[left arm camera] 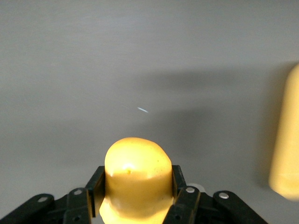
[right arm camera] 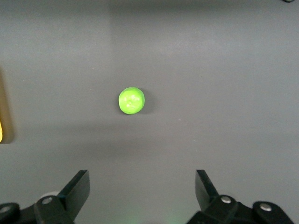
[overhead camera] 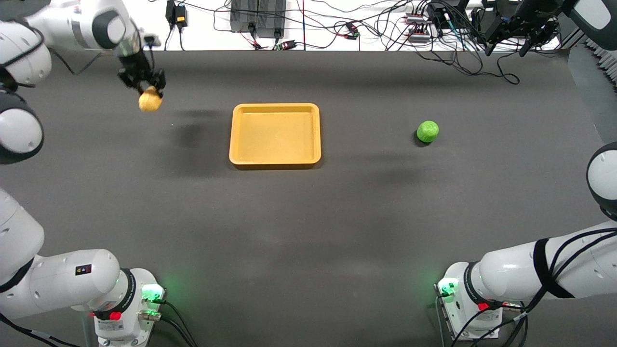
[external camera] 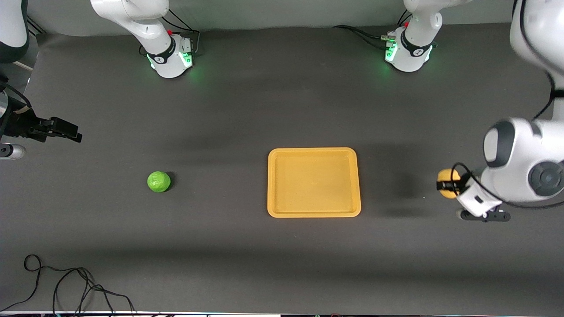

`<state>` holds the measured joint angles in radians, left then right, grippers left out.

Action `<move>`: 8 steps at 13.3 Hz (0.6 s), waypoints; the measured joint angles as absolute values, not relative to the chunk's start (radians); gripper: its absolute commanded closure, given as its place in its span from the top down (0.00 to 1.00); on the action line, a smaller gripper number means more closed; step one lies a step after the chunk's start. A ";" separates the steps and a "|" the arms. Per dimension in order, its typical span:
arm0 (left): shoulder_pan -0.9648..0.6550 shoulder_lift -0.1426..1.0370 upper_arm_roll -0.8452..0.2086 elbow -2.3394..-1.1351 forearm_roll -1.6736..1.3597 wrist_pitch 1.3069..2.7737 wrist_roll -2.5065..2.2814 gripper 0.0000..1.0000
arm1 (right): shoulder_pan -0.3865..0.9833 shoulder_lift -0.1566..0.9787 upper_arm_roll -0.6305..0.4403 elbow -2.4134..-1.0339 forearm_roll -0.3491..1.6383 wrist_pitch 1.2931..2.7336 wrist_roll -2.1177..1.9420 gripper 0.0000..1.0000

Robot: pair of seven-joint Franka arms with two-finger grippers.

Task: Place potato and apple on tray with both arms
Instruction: 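Carry the potato onto the tray while the right gripper reaches the apple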

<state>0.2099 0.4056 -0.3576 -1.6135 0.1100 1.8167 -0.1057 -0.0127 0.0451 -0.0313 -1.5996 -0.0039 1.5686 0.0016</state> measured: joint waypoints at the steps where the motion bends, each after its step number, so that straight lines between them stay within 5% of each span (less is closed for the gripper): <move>1: 0.196 0.371 -0.416 -1.594 0.102 1.768 -0.171 0.00 | -0.002 0.045 -0.031 -1.600 -0.002 1.569 0.001 1.00; 4: 0.087 0.388 -0.476 -1.589 0.093 1.806 -0.344 0.00 | 0.050 0.045 -0.029 -1.601 -0.002 1.574 0.002 1.00; 8: -0.061 0.544 -0.472 -1.606 0.123 2.035 -0.520 0.00 | 0.084 0.015 -0.029 -1.689 -0.002 1.664 0.002 1.00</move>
